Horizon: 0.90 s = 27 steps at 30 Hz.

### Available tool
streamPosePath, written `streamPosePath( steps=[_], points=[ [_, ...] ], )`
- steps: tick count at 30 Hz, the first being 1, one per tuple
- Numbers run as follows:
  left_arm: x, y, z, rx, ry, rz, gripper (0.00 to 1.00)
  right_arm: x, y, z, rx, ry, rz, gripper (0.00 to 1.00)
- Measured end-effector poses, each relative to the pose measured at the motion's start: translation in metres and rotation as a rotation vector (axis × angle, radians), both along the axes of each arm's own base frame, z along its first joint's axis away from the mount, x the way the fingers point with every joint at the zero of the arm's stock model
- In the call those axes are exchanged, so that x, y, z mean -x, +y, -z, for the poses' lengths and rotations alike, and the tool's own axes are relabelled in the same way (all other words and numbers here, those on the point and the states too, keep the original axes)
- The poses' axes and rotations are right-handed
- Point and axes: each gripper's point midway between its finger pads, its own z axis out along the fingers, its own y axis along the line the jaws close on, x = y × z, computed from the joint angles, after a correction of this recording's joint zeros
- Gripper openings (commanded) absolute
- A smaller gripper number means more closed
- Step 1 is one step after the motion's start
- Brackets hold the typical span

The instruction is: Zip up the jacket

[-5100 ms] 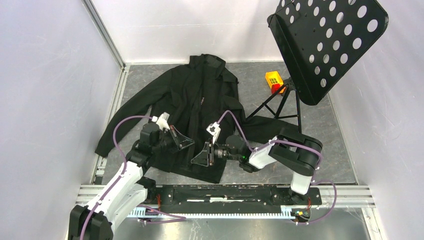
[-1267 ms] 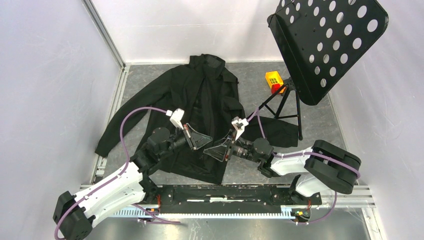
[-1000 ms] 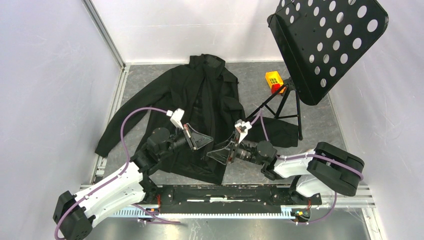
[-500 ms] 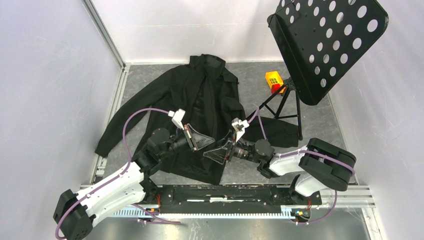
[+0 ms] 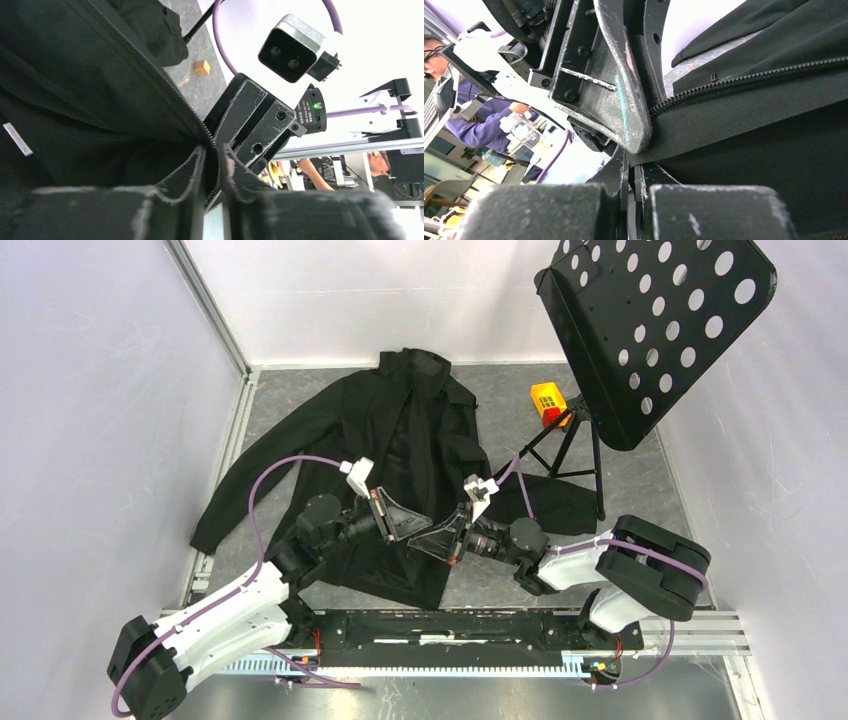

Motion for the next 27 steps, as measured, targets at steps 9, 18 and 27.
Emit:
streamPosePath(
  steps=[9, 18, 27],
  points=[
    [0.008, 0.020, -0.013, -0.114, -0.023, -0.029, 0.83, -0.007, -0.003, 0.002, 0.017, 0.043, 0.031, 0.00],
    [0.027, 0.053, -0.011, -0.163, -0.025, -0.087, 0.58, -0.013, -0.004, 0.007, 0.031, 0.118, 0.043, 0.01],
    [0.034, 0.045, 0.021, -0.218, 0.049, -0.017, 0.41, -0.019, 0.004, 0.008, 0.021, 0.192, 0.033, 0.00]
  ],
)
